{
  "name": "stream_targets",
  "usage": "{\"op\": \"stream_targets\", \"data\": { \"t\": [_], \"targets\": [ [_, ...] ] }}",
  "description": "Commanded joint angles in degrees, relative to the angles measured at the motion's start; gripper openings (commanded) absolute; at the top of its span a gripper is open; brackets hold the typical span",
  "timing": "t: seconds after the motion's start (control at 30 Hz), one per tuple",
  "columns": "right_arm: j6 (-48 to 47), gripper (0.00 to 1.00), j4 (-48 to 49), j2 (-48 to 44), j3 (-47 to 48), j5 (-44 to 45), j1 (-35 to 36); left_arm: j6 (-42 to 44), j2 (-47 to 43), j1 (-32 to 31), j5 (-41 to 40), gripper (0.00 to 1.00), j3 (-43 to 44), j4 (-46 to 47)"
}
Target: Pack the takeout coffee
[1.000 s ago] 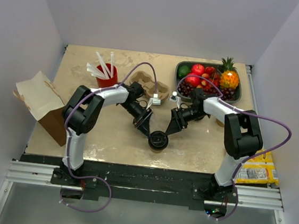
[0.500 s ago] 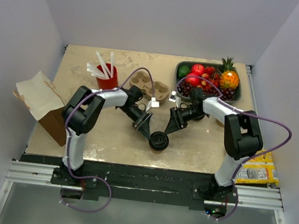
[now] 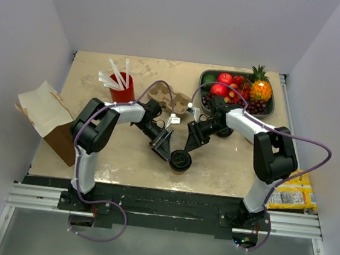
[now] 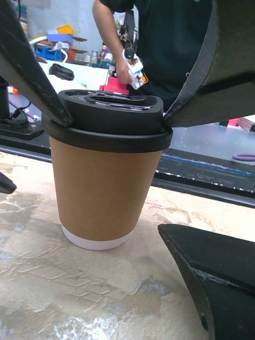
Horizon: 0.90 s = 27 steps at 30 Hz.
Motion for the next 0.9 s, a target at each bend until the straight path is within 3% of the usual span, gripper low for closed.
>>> {"op": "stream_targets", "data": {
  "t": [0.0, 0.2, 0.43, 0.6, 0.87],
  "targets": [
    [-2.97, 0.46, 3.06, 4.52, -1.39, 14.88, 2.55, 1.25, 2.47, -1.14, -16.98, 0.75, -1.04, 8.35],
    [-2.01, 0.5, 5.86, -1.45, -2.7, 9.88, 2.46, 2.21, -1.21, -0.87, -11.71, 0.77, -1.74, 11.42],
    [-0.61, 0.64, 8.15, -10.68, -0.86, 4.86, 0.88, 2.22, -7.36, -0.35, -6.78, 0.81, 0.54, 13.98],
    [0.01, 0.73, 9.03, -14.38, 3.09, 7.49, -0.88, 3.71, -9.39, 0.71, -10.82, 0.83, 3.26, 11.0],
    [5.82, 0.73, 12.72, -14.12, 11.69, 15.22, -5.71, 13.45, -13.96, 3.34, -20.22, 0.84, 9.42, 5.11]
  ]
}}
